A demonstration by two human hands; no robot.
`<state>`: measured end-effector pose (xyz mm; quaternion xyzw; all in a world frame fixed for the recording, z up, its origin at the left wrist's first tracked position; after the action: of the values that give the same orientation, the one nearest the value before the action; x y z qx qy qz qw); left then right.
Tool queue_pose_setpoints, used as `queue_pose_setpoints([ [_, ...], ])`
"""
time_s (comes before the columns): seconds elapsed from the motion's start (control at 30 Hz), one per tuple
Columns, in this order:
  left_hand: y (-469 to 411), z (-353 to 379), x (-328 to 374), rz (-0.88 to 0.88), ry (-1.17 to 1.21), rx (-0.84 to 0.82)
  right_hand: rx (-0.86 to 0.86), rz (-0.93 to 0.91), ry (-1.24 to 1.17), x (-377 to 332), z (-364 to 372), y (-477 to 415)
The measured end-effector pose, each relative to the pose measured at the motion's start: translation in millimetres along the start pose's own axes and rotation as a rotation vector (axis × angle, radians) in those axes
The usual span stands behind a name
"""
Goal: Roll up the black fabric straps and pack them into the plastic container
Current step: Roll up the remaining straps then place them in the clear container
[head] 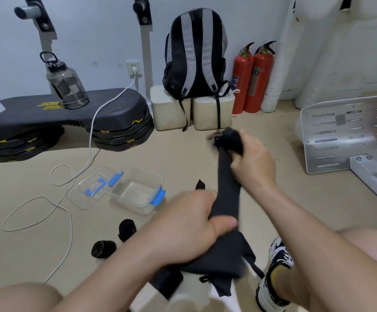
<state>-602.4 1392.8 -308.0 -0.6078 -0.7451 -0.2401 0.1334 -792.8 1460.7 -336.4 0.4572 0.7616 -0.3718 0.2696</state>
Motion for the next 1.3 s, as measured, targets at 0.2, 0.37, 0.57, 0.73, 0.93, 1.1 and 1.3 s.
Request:
queue_pose_setpoints([
  [0.2, -3.9, 19.2, -38.5, -0.080, 0.169, -0.092, -0.092, -0.102, -0.085, -19.9, -27.4, -11.6],
  [0.37, -12.9, 4.6, -111.4, -0.312, -0.273, -0.255, -0.141, -0.121, -0.199, -28.1, -27.2, -7.1],
  [0.57, -28.0, -0.7, -131.5, -0.417, -0.603, -0.185, -0.327, -0.229, -0.344, -57.9, -26.5, 6.3],
  [0.73, -44.2, -37.5, -60.6, -0.020, 0.246, 0.370, -0.480, -0.332, -0.352, -75.2, -11.0, 22.7],
  [0.93, -65.2, -26.0, -46.2, 0.043, 0.555, 0.362, -0.512, -0.350, -0.401, -77.8, -15.6, 21.9],
  [1.1, -69.6, -17.1, -41.5, 0.046, 0.594, 0.331, -0.486, -0.373, -0.286, -73.0, -20.5, 23.2],
  [1.3, -69.4, -2.7, -39.4, 0.010, 0.679, 0.255, -0.436, -0.389, -0.171, -70.5, -21.5, 26.2],
])
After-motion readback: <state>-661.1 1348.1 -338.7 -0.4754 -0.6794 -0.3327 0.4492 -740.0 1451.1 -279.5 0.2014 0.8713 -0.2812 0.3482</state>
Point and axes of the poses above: each hand's wrist, its own y-axis away from the middle knuckle, its own z-axis out of the palm, x = y × z, the point moved 7 cm from there along -y, towards the middle knuckle, and after that the axes turned 12 degrees about -y, right-handed, at the moved point
